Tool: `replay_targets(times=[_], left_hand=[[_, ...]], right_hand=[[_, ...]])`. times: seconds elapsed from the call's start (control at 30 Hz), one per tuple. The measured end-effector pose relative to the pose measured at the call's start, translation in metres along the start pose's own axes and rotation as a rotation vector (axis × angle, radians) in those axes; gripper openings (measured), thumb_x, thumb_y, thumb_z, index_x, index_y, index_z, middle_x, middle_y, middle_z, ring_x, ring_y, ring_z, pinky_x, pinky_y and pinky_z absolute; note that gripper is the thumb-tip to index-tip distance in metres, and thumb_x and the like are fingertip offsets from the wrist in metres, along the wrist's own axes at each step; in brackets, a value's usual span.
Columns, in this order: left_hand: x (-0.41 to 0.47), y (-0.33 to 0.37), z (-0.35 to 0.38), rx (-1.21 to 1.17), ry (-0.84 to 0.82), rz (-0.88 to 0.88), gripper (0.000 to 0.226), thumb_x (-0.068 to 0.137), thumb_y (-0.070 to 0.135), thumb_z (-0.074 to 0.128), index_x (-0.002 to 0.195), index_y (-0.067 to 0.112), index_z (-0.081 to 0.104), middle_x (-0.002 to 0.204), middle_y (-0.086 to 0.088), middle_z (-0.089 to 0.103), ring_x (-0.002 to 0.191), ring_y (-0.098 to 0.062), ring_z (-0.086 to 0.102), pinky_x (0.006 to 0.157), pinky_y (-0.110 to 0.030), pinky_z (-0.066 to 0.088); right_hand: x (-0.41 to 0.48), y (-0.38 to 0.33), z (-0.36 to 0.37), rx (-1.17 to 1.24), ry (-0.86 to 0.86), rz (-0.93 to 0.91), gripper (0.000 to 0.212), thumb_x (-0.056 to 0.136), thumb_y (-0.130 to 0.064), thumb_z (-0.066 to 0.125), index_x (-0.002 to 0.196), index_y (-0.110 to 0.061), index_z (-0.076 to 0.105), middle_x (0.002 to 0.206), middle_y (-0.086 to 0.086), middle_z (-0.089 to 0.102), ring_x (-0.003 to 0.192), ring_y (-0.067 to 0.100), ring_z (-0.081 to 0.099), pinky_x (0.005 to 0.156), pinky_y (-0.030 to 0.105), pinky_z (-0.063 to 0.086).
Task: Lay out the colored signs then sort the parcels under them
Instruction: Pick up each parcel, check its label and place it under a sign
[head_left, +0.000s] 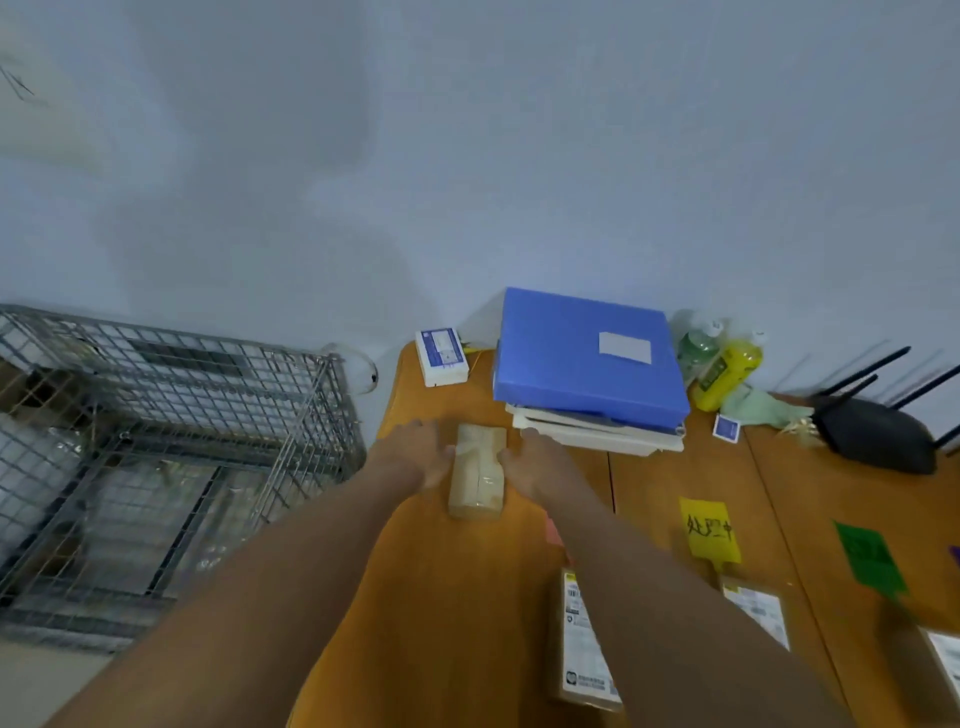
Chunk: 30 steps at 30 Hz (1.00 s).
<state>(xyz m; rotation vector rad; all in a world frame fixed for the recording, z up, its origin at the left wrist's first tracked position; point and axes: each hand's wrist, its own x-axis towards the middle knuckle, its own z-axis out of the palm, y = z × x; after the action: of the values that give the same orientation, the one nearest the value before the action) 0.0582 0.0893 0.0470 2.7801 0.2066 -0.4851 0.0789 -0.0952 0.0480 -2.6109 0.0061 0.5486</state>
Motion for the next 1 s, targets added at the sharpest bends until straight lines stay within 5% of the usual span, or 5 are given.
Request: replay_targets(times=[0.2,0.4,0.57,0.7,1.0], left_hand=[[0.025,-0.013,0.064,-0.258,-0.126,0.025,0.049,0.102,0.045,0.039,0.149,0.031,0.038,0.127,-0.009,0.063,0.104,-0.028,0.064,0.088,-0.046,0.055],[0.036,-0.009,0.1,-0.484,-0.147,-0.033,0.054,0.105,0.035,0.044,0.155,0.02,0.033,0.14,-0.008,0.06,0.11,-0.027,0.064,0.088,-0.041,0.056],[0.034,-0.005,0.107,-0.581,-0.127,-0.117,0.046,0.105,0.034,0.044,0.146,0.012,0.041,0.128,-0.01,0.063,0.105,-0.027,0.064,0.086,-0.042,0.057],[0.023,0.004,0.086,-0.561,-0.081,-0.113,0.039,0.105,0.036,0.045,0.131,0.008,0.046,0.113,-0.006,0.06,0.094,-0.023,0.061,0.073,-0.034,0.05],[-0.031,0.041,-0.061,-0.665,0.13,-0.015,0.043,0.104,0.029,0.048,0.138,0.003,0.041,0.121,-0.015,0.065,0.105,-0.029,0.064,0.092,-0.047,0.054]], right_hand=[[0.025,0.012,0.066,0.023,-0.075,0.092,0.057,0.1,-0.044,0.047,0.148,-0.014,0.039,0.138,0.011,0.056,0.121,0.03,0.057,0.101,0.045,0.049],[0.035,0.02,0.103,0.103,-0.08,0.144,0.049,0.1,-0.043,0.045,0.14,-0.017,0.034,0.111,0.007,0.065,0.096,0.025,0.066,0.086,0.048,0.056],[0.033,0.015,0.106,0.15,-0.02,0.132,0.045,0.098,-0.04,0.049,0.137,-0.019,0.038,0.108,0.004,0.062,0.091,0.023,0.064,0.081,0.045,0.058],[0.017,0.007,0.089,0.219,0.052,0.047,0.044,0.097,-0.033,0.052,0.139,-0.024,0.041,0.114,0.002,0.063,0.094,0.021,0.064,0.08,0.044,0.059],[-0.031,-0.063,-0.029,0.292,0.219,-0.138,0.046,0.097,-0.036,0.052,0.14,-0.023,0.046,0.128,0.002,0.06,0.116,0.023,0.058,0.099,0.045,0.051]])
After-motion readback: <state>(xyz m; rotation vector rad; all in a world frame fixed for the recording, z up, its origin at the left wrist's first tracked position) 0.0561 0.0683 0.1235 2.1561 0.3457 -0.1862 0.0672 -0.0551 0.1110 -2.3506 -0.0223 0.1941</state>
